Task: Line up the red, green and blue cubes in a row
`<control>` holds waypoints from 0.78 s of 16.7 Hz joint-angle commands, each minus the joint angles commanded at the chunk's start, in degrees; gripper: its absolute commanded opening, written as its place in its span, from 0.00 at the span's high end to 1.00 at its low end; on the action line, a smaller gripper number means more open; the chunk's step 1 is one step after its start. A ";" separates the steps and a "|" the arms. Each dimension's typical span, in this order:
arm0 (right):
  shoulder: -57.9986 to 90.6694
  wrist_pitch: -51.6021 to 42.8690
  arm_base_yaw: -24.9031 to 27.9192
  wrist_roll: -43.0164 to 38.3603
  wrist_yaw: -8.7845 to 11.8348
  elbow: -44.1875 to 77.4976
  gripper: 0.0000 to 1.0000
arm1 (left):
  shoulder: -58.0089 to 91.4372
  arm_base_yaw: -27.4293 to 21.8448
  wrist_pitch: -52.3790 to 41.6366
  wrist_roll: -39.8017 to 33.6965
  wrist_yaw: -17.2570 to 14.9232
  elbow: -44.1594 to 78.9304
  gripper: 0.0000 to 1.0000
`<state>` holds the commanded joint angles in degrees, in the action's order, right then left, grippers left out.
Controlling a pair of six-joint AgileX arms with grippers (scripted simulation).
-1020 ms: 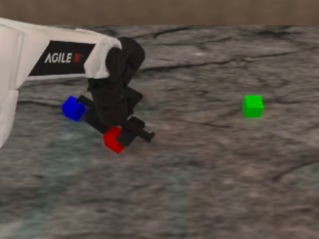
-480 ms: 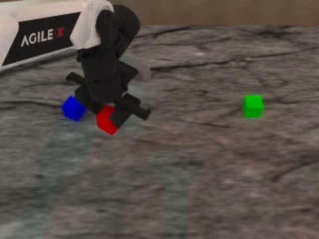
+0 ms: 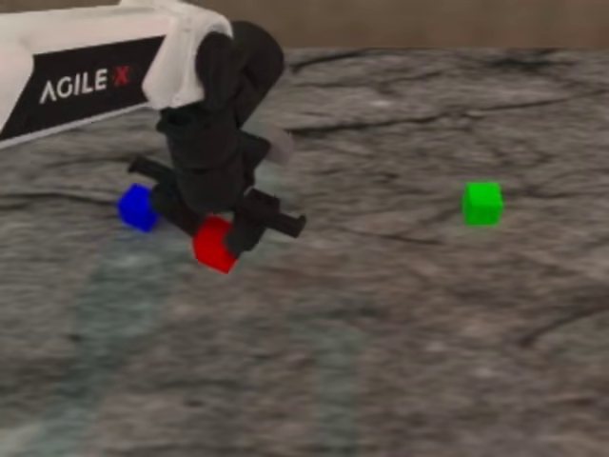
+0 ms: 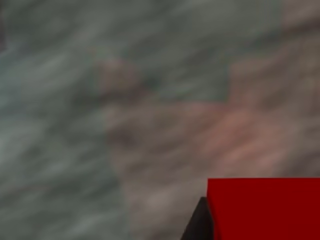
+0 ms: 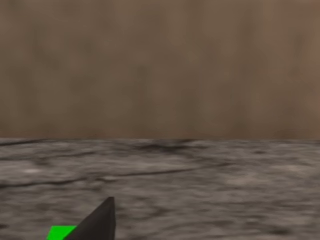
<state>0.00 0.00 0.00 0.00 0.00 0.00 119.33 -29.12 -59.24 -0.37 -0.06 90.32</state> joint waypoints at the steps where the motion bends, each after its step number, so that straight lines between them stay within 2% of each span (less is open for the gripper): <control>1: 0.00 0.00 0.00 0.00 0.00 0.00 0.00 | -1.30 -0.96 0.15 -3.41 0.14 -1.54 1.00; 8: 0.00 0.00 0.00 0.00 0.00 0.00 0.00 | -11.61 -8.63 1.29 -32.23 1.19 -14.07 1.00; 10: 0.00 0.00 0.00 0.00 0.00 0.00 0.00 | -14.14 -10.17 1.81 -37.05 1.43 -16.70 1.00; 13: 0.00 0.00 0.00 0.00 0.00 0.00 0.00 | -15.90 -11.05 2.26 -39.66 1.58 -18.38 1.00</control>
<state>0.00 0.00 0.00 0.00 0.00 0.00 103.43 -40.16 -56.98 -40.03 1.52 71.94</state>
